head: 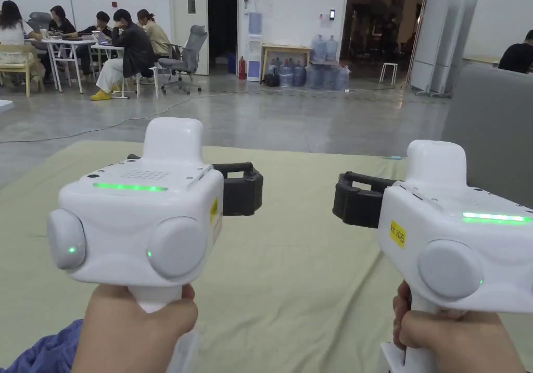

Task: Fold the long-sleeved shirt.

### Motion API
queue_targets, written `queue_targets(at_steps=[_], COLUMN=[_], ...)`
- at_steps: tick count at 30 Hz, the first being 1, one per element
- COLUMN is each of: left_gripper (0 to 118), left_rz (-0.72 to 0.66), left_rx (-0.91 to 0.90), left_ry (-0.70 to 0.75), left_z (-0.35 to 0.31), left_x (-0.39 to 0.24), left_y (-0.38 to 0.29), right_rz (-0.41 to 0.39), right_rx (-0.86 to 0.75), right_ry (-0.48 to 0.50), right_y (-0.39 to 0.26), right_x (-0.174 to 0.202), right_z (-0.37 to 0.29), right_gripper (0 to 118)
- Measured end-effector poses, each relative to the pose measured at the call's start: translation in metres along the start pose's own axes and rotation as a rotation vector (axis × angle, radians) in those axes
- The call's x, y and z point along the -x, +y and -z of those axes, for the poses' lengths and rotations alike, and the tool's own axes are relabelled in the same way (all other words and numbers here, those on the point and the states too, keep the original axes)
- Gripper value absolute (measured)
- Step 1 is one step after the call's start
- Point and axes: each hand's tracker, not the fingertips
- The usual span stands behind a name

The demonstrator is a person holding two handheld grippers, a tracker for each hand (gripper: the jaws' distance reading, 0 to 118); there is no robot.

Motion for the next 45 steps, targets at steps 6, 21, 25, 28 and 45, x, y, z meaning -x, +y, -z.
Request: queue_targets(at_steps=[6,21,25,28,45], left_gripper=[116,116,116,116,114], left_rz=[0.003,-0.001,-0.003,-0.004,-0.012], left_rx=[0.019,0.016,0.019,0.017,0.024], left_ry=[-0.001,0.004,0.002,0.002,0.004], left_z=[0.0013,0.0008,0.0011,0.0005,0.0012], left_x=[0.0011,0.0014,0.0014,0.0014,0.0044], left_y=[-0.0007,0.0008,0.0008,0.0014,0.0008], right_rz=[0.005,0.002,0.0,0.001,0.001], right_rx=[0.005,0.007,0.007,0.006,0.005], right_ry=[-0.001,0.0,0.0,0.0,0.007], right_y=[-0.0008,-0.0003,0.0007,0.0008,-0.0008], right_x=[-0.0002,0.0007,0.0012,0.0014,0.0026], right_z=[0.0025,0.0043,0.0033,0.0026,0.0002], right_gripper=[118,118,118,118,117])
